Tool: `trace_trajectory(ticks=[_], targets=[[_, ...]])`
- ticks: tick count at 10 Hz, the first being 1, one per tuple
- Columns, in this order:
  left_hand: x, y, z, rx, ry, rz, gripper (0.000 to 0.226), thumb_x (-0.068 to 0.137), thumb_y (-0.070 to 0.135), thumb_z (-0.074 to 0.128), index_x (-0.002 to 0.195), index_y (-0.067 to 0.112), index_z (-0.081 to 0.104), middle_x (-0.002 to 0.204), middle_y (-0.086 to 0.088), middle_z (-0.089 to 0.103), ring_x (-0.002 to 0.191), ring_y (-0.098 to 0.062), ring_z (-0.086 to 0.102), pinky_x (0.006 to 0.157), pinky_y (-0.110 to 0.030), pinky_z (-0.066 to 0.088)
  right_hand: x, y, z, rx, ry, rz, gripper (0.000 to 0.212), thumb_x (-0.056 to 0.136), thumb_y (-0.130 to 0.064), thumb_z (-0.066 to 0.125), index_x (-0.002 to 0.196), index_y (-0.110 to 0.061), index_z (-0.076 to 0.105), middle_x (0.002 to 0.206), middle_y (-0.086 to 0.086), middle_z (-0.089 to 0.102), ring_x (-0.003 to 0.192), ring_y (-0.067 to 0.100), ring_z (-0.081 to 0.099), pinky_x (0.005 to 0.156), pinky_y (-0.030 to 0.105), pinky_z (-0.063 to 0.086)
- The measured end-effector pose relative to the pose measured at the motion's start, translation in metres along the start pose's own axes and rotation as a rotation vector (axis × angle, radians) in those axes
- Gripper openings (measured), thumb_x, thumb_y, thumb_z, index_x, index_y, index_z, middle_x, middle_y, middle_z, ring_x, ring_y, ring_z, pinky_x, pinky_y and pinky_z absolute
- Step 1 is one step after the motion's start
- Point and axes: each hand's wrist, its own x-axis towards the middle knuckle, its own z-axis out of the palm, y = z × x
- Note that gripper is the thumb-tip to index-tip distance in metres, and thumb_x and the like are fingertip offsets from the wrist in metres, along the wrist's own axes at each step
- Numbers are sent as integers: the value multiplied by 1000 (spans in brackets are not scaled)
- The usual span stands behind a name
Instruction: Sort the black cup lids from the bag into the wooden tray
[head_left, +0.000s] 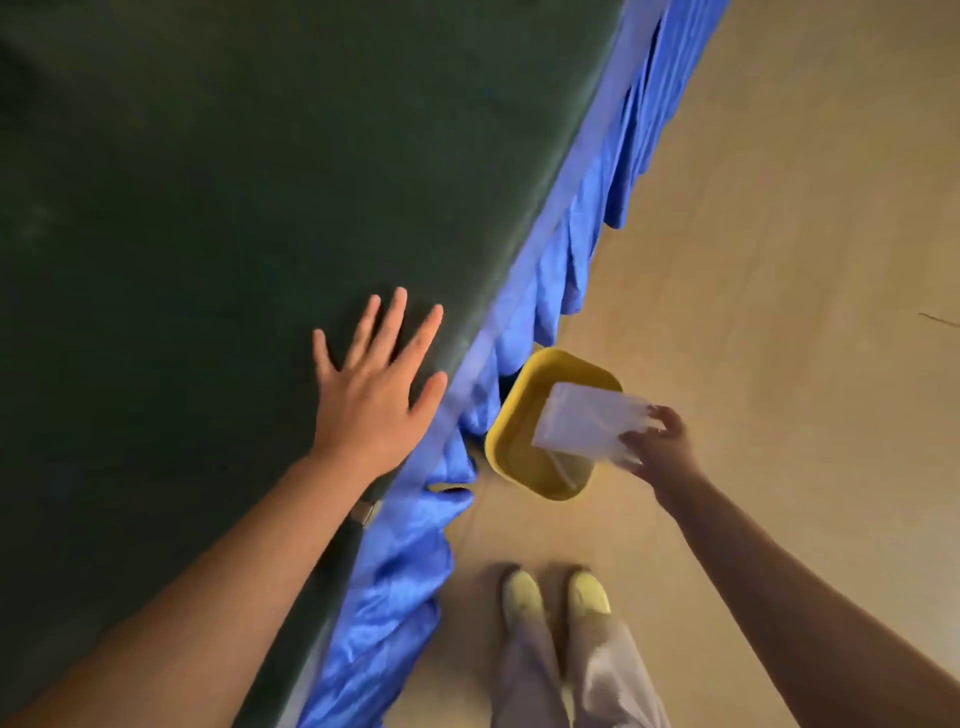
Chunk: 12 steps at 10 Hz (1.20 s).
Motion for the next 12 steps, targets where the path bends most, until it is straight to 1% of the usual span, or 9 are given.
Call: trace_trajectory(ticks=[1, 3, 4, 5, 6, 7, 9, 11, 12], targets=[[1, 2, 0, 16, 9, 4, 62, 85, 46, 29, 146, 37, 20, 159, -2, 17, 145, -22, 16, 104, -69, 15, 42, 31, 25, -86, 17, 28, 48, 77, 11, 58, 117, -11, 42, 108, 16, 49, 95, 34, 53, 85, 54, 48], [0, 3, 1, 28, 35, -5, 63, 85, 45, 30, 146, 36, 20, 158, -2, 18, 145, -23, 17, 104, -69, 17, 112, 73, 53, -248, 37, 33, 55, 73, -1, 65, 123, -15, 44, 116, 13, 53, 94, 29, 53, 87, 49, 51], [1, 2, 3, 34, 57, -5, 63, 85, 45, 31, 146, 36, 20, 158, -2, 19, 145, -23, 19, 104, -68, 18, 143, 77, 60, -285, 22, 2, 61, 72, -15, 73, 126, -15, 44, 119, 11, 54, 94, 26, 52, 84, 42, 48], [1, 3, 4, 28, 67, -8, 63, 85, 44, 32, 146, 35, 20, 158, -2, 19, 145, -23, 19, 104, -68, 19, 160, 75, 60, -304, 4, 43, 79, 68, -31, 78, 134, -17, 37, 122, 7, 51, 98, 25, 50, 85, 39, 44], [0, 3, 5, 19, 80, -4, 62, 85, 44, 32, 146, 35, 21, 158, -2, 20, 145, -23, 19, 104, -67, 18, 162, 71, 59, -252, -25, 52, 84, 69, -32, 78, 138, -19, 32, 130, 9, 51, 108, 29, 54, 95, 47, 45], [1, 1, 7, 12, 93, -4, 62, 85, 44, 33, 145, 35, 22, 158, -2, 20, 145, -22, 19, 104, -68, 18, 143, 56, 62, -160, -64, 58, 73, 73, -31, 75, 135, -23, 36, 130, 8, 51, 108, 27, 52, 94, 50, 46], [1, 3, 4, 6, -6, -13, 62, 85, 46, 33, 145, 35, 24, 158, -4, 21, 144, -24, 20, 103, -69, 18, 53, -15, 69, 56, -262, 11, 50, 80, -20, 69, 126, -21, 47, 121, 9, 60, 103, 23, 58, 70, 35, 48], [7, 3, -37, -73, -308, -43, 67, 90, 51, 33, 145, 42, -4, 160, 3, -2, 147, -19, -1, 112, -61, 11, -55, -104, 65, 153, -369, -135, 48, 84, -3, 62, 128, -11, 44, 106, 11, 60, 87, 23, 58, 71, 33, 47], [0, 6, -90, -278, -302, -86, 68, 90, 49, 37, 147, 38, 1, 155, 1, 27, 142, -18, 24, 112, -52, 20, -122, -145, 69, 84, -442, -212, 46, 84, 3, 58, 126, -11, 44, 97, 6, 61, 88, 20, 59, 74, 32, 47]])
